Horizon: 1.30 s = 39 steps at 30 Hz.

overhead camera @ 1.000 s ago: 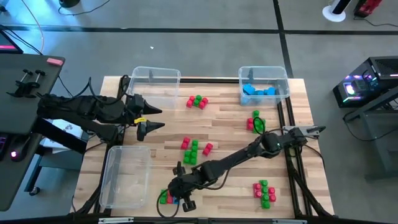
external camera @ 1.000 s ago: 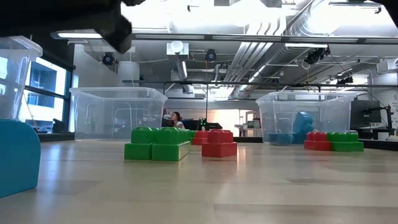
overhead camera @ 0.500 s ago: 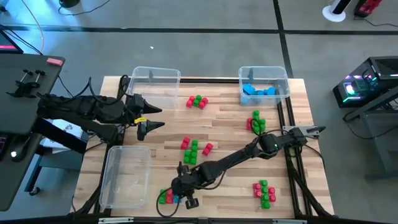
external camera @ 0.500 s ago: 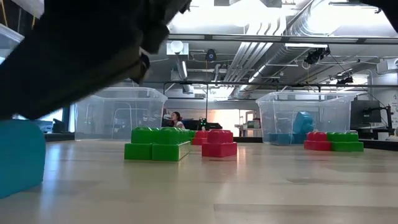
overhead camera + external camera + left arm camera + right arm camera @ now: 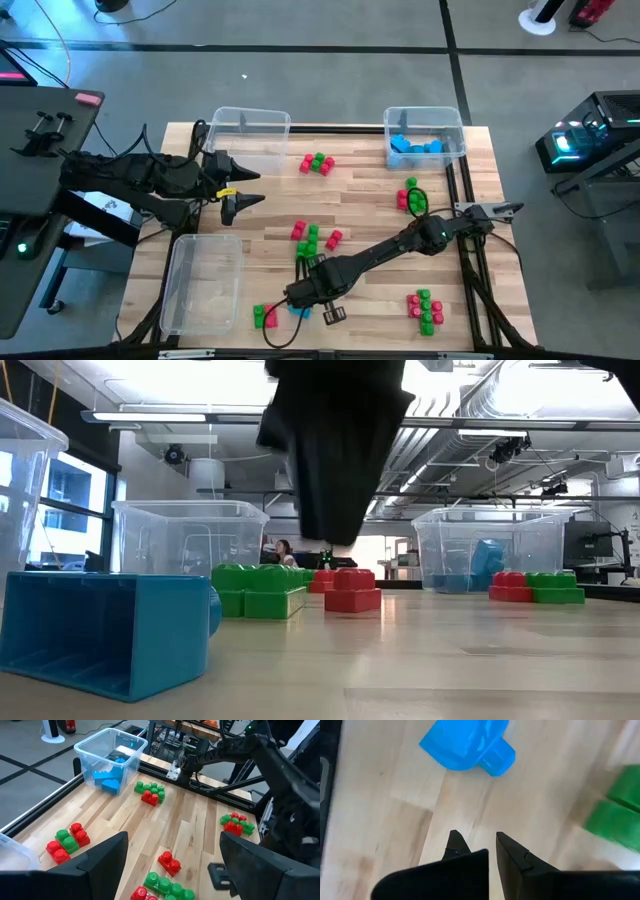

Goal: Sort blocks
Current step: Put the blue game piece into the top right transparent bin

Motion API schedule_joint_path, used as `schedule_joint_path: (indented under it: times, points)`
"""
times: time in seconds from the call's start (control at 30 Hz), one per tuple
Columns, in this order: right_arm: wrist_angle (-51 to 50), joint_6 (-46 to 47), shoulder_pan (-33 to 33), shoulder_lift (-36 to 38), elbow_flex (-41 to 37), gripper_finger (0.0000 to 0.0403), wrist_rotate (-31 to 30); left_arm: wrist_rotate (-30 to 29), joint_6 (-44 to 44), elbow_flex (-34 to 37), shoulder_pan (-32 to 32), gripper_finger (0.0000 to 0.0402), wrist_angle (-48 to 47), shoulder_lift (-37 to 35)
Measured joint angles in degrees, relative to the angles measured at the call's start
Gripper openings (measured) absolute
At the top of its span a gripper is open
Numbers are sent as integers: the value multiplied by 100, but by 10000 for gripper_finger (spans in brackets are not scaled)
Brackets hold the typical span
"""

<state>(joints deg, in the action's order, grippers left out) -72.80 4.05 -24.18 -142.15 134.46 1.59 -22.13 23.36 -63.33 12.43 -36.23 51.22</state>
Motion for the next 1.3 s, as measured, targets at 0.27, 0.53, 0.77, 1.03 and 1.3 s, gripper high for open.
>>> schedule_joint_path:
  times: [0.27, 0.53, 0.77, 1.03, 1.3]
  points:
    - [507, 632, -205, 411, -127, 0, 49, 0, -3, 0, 0, 300, -11, 0]
    - [2327, 1694, -396, 413, -407, 16, -559, 2, -1, 0, -2, 300, -17, 2]
    - [2575, 2123, -332, 413, -750, 141, -825, 2, 2, 0, -2, 300, -16, 0]
    - [3079, 2143, -293, 413, -1356, 262, -740, 9, 41, 0, 0, 300, -17, 2]
    - [3698, 2202, -208, 410, -1929, 271, -728, 15, 63, 0, 0, 300, -17, 2]
